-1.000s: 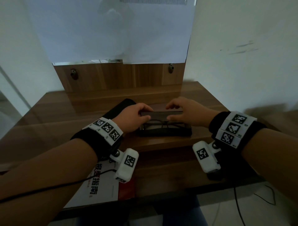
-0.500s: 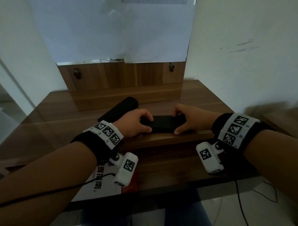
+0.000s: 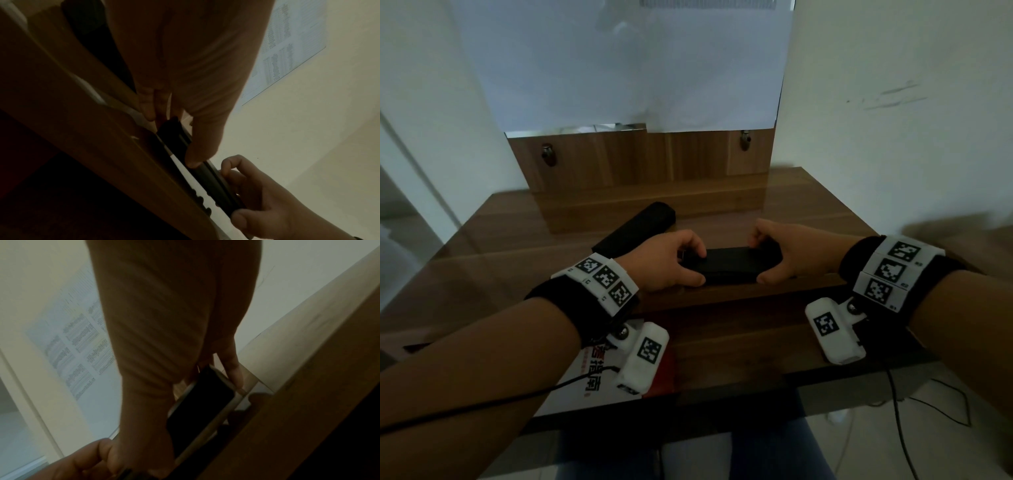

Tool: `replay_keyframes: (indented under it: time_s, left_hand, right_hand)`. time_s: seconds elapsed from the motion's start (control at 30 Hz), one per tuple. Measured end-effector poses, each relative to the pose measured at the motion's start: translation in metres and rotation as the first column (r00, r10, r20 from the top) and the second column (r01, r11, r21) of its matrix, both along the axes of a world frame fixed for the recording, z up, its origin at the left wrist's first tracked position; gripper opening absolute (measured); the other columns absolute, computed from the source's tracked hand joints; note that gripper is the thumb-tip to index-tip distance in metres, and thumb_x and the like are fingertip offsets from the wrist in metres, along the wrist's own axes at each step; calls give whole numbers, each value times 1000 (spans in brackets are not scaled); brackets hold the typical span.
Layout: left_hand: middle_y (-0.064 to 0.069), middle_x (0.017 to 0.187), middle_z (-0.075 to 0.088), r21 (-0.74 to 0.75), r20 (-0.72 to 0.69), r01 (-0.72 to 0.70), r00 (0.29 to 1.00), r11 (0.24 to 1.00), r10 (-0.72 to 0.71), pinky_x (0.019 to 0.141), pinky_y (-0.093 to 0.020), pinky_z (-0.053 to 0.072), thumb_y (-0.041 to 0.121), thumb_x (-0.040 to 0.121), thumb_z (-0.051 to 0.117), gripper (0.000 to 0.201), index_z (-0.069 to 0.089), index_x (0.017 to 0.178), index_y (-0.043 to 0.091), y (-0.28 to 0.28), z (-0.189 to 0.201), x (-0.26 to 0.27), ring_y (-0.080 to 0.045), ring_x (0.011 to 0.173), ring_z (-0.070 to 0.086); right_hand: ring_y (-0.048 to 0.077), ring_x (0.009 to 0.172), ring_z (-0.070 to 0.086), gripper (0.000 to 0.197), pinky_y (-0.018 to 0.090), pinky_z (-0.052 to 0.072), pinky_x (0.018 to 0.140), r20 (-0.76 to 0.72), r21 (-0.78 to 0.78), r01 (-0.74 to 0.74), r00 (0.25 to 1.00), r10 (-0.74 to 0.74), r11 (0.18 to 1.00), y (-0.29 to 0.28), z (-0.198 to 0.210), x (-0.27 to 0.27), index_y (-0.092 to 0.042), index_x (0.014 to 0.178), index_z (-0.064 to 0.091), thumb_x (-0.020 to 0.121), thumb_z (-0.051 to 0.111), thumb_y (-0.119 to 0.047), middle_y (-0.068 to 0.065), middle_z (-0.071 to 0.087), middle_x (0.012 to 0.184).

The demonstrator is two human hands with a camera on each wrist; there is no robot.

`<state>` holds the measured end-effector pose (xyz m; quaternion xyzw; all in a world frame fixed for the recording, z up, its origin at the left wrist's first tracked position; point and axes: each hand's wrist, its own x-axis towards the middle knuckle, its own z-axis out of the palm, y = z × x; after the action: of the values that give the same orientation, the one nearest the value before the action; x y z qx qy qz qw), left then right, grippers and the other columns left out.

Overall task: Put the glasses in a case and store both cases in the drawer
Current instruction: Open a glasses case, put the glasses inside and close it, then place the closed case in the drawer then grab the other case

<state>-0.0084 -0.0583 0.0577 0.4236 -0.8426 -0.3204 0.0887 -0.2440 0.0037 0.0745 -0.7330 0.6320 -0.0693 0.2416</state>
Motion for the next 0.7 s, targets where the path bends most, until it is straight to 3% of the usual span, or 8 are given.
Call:
replay_keyframes:
  time_s: [0.1,0.2,0.3,0.37,0.43,0.5,0.6,0.7]
  left_hand:
    - [9,114,57,46,9,32,999,998,-32,90,-33,50,29,75,76,33,53,98,36,4,6,6,-13,106,57]
    - [11,112,61,114,42,81,995,990,-87,83,-26,47,33,80,71,32,52,105,34,10,15,10,-9,99,60]
    - [12,102,65,182,64,132,987,975,-145,71,-18,45,33,86,65,27,52,109,30,16,21,13,-1,79,61]
    - [10,101,66,244,59,149,984,958,-168,70,-17,49,31,88,63,23,52,108,30,19,22,15,4,72,61]
    - [6,103,67,300,51,151,983,942,-174,76,-21,53,28,88,63,21,53,107,29,20,20,18,-1,79,62]
    - [5,99,66,340,52,147,983,929,-175,80,-24,53,26,88,63,20,54,106,28,22,18,19,-6,81,62]
    - [5,100,63,402,72,153,978,903,-198,84,-28,54,23,89,63,19,54,105,27,24,12,20,-9,86,61]
    - [1,109,62,431,111,139,972,892,-205,88,-31,54,22,89,63,20,56,107,25,27,6,22,-13,95,61]
  right_hand:
    - [12,80,60,46,19,47,63,57,44,-14,998,12,999,8,9,-1,-27,110,47,75,77,-30,-6,58,108]
    - [12,77,62,37,23,50,67,138,115,-16,990,0,993,16,20,-3,-28,107,52,78,75,-31,-4,65,103]
    - [11,75,63,31,24,53,69,206,243,-13,978,-39,970,22,25,-4,-22,109,56,83,70,-25,7,68,105]
    - [19,82,65,32,35,53,78,287,366,9,950,-122,931,25,23,-4,-16,113,55,84,68,-18,17,67,105]
    - [26,89,65,40,40,51,81,337,476,8,922,-191,880,29,18,-4,-13,118,52,83,70,-14,18,67,102]
    - [26,89,66,47,38,52,81,319,549,-6,926,-203,836,30,12,-5,-14,120,51,78,71,-19,16,69,102]
    - [21,80,69,48,33,55,78,238,621,4,952,-193,783,34,4,-1,-10,117,56,75,73,-27,8,72,89]
    - [19,71,68,39,30,56,67,178,662,36,963,-203,749,35,1,4,-7,104,61,76,68,-34,9,69,85]
